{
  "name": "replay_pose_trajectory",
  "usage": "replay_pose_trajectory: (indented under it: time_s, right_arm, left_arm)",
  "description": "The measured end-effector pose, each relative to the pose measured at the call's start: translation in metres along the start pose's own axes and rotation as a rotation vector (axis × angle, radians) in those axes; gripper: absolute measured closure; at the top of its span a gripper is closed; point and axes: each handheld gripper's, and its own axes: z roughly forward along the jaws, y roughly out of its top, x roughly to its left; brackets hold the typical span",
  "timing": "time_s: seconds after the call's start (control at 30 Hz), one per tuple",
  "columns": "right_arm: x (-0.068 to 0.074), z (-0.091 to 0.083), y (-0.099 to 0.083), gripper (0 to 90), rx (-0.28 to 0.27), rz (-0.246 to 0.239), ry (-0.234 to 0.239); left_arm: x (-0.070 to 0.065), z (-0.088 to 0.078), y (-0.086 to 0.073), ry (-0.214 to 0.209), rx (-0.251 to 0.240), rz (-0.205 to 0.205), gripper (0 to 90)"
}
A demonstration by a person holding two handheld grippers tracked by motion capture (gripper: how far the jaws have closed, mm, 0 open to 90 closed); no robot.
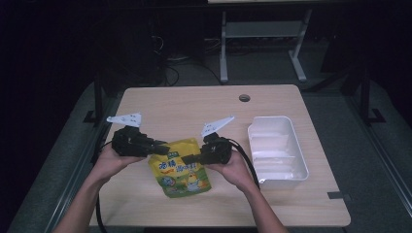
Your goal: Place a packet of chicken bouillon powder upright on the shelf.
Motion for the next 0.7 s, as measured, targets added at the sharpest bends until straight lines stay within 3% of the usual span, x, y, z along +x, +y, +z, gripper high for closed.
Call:
replay_pose_trajectory:
  time_s: [0.43, 0.7]
  right_arm:
    - [0.007, -0.017, 0.004, 88.9, 0.013, -0.033, -0.063]
    - [0.009, -0.028, 0.005, 89.3, 0.022, -0.039, -0.108]
  left_arm:
    - [0.001, -0.020, -0.005, 0.077, -0.047, -0.006, 51.3]
    - [0.001, -0.027, -0.015, 0.106, -0.056, -0.012, 46.2]
